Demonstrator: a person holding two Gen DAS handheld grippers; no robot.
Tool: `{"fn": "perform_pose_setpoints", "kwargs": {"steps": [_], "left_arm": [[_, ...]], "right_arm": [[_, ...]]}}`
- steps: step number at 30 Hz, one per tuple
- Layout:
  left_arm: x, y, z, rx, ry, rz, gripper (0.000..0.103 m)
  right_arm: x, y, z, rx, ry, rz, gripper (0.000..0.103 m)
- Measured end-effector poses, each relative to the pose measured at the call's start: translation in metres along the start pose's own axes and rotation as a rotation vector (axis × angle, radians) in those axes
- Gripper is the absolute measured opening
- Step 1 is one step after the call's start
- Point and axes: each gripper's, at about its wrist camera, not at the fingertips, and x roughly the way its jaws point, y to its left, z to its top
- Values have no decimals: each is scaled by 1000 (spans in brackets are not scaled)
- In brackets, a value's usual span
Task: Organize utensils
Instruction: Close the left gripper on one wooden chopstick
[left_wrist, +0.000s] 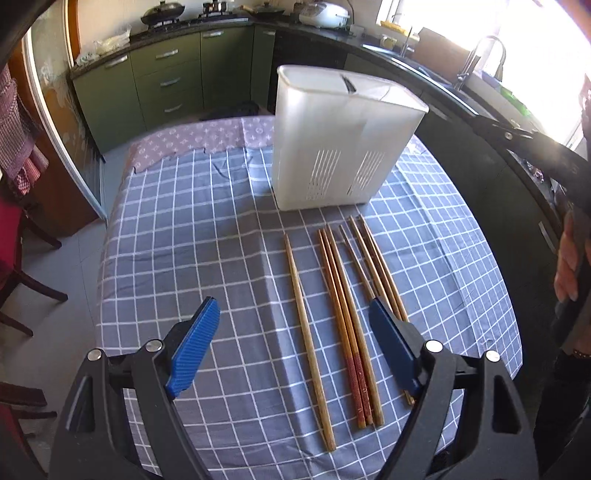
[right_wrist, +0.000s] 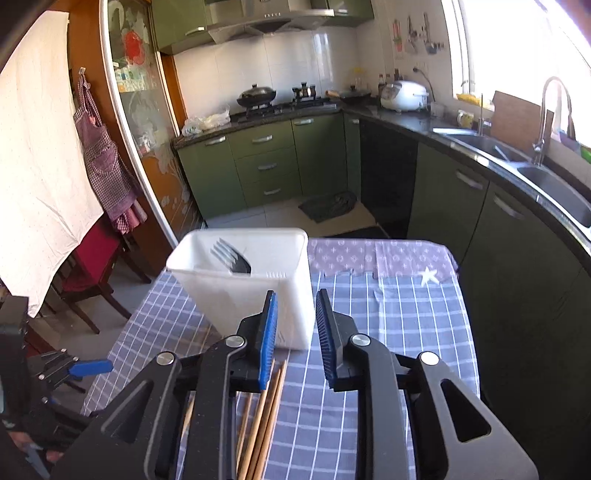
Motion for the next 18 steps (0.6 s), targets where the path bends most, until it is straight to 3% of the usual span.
{"fn": "perform_pose_setpoints", "kwargs": {"steps": [3,5,8,16,18], "left_arm": [[23,-2,-1,-15,83,-10,67],[37,-4,1,-20,128,-7,52],[56,-7,4,-37,189,-9,38],[87,-17,20,-14,239,82,26],[93,-16,22,-23,253,101,22]], "right_arm": [[0,-13,-24,3,93,5,22],[3,-17,-39,-10,140,-3,22],[13,-19,-57,-32,207,-19,22],[38,-18,-82,-39,303,1,22],[41,-17,-84,-41,309,3,28]]}}
